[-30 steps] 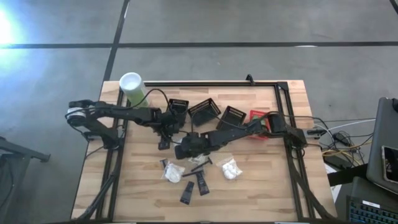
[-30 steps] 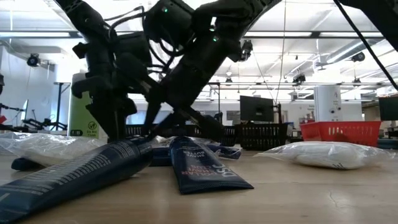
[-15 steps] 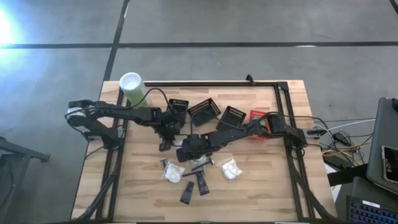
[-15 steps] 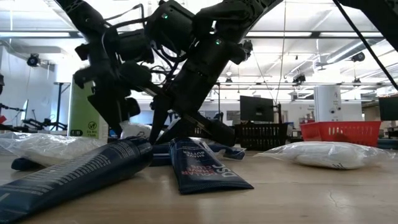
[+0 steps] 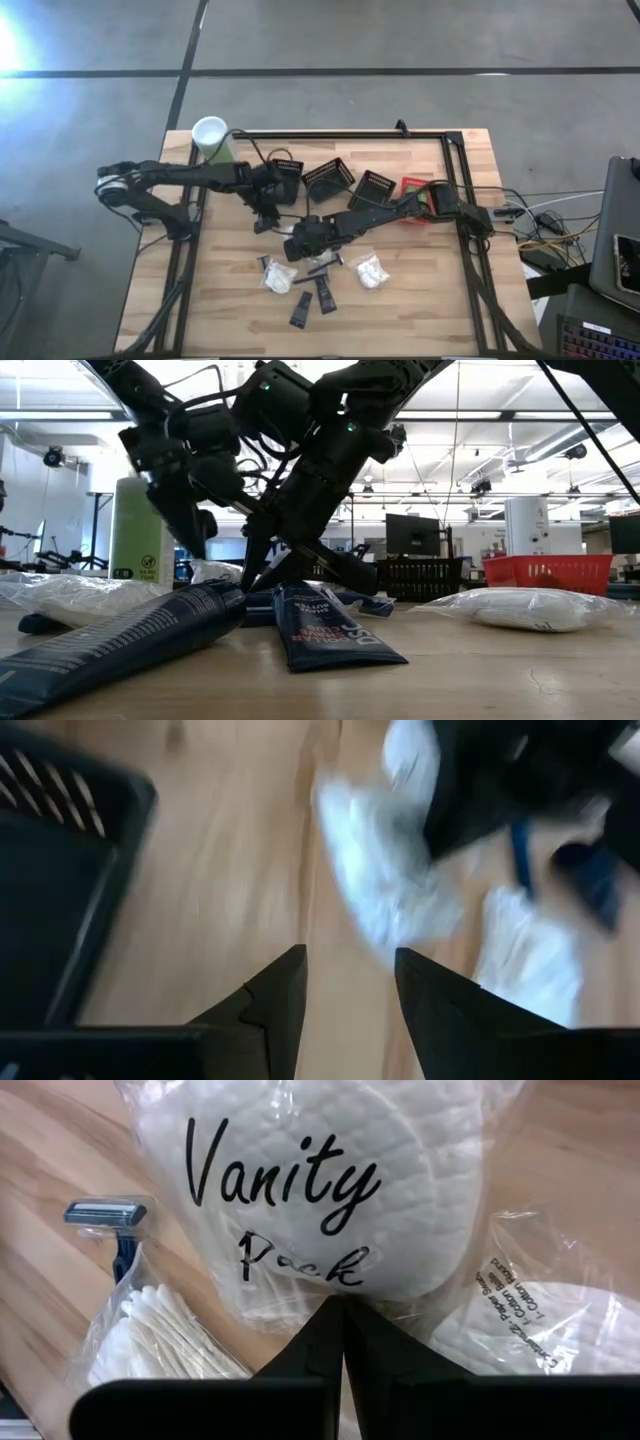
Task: Pick & Place Travel size toiletries
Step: Put the cotton pack into the left black bin
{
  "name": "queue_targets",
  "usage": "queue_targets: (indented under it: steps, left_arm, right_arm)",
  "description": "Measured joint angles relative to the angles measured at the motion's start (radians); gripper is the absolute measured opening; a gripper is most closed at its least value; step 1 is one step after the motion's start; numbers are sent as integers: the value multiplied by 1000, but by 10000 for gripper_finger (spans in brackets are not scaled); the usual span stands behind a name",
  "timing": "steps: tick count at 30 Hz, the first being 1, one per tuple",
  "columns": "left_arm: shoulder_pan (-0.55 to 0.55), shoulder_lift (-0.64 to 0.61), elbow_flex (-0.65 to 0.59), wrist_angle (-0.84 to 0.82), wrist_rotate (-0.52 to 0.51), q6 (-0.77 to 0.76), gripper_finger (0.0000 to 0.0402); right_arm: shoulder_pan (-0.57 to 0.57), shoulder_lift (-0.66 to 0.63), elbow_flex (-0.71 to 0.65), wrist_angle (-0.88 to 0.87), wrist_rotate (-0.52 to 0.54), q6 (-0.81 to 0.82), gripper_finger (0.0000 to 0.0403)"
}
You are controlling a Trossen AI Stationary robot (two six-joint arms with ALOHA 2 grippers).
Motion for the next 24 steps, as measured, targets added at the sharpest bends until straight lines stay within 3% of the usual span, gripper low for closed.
queue_targets:
  steps: [5, 13, 24]
  left_arm:
    - [37, 44, -6, 59, 139, -106, 159]
    - [26, 111, -13, 81, 156, -216, 162]
    - [4, 109, -15, 125, 160, -257, 204]
  right_arm:
    - [0, 0, 0, -1, 0, -3, 8]
    - [0, 0, -1, -1, 0, -3, 8]
    - [0, 1, -1, -2, -1, -10, 9]
